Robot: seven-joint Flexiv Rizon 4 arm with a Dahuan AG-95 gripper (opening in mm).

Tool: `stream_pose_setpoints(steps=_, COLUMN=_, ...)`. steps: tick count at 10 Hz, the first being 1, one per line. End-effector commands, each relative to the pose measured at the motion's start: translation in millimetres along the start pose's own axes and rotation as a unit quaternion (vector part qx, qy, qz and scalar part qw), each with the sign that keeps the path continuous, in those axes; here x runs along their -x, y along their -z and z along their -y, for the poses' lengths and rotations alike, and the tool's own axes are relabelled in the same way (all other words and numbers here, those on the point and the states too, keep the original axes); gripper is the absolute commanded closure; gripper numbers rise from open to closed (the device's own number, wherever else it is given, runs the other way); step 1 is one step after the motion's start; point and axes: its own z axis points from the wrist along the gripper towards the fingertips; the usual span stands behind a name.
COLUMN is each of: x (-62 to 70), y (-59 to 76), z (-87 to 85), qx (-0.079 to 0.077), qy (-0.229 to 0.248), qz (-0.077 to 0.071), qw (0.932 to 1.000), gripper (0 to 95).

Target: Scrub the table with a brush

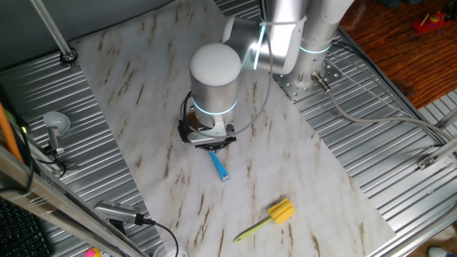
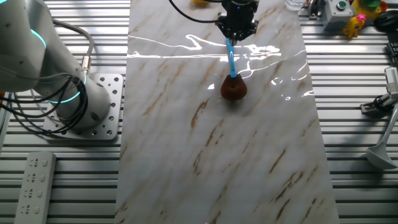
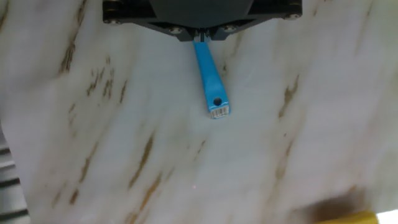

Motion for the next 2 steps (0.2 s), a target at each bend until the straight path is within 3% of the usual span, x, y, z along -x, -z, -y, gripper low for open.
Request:
stream_pose_setpoints(steps=1, x=-0.1, y=-0.8, z=0.1, qx=-0.001, qy=-0.023, qz=0.000, qw=0.9997, gripper=95.0)
stream_pose_setpoints(steps=2, x=-0.1, y=-0.8, z=0.1, qx=-0.001, qy=-0.027, qz=0.002, qw=0.9996, gripper=95.0)
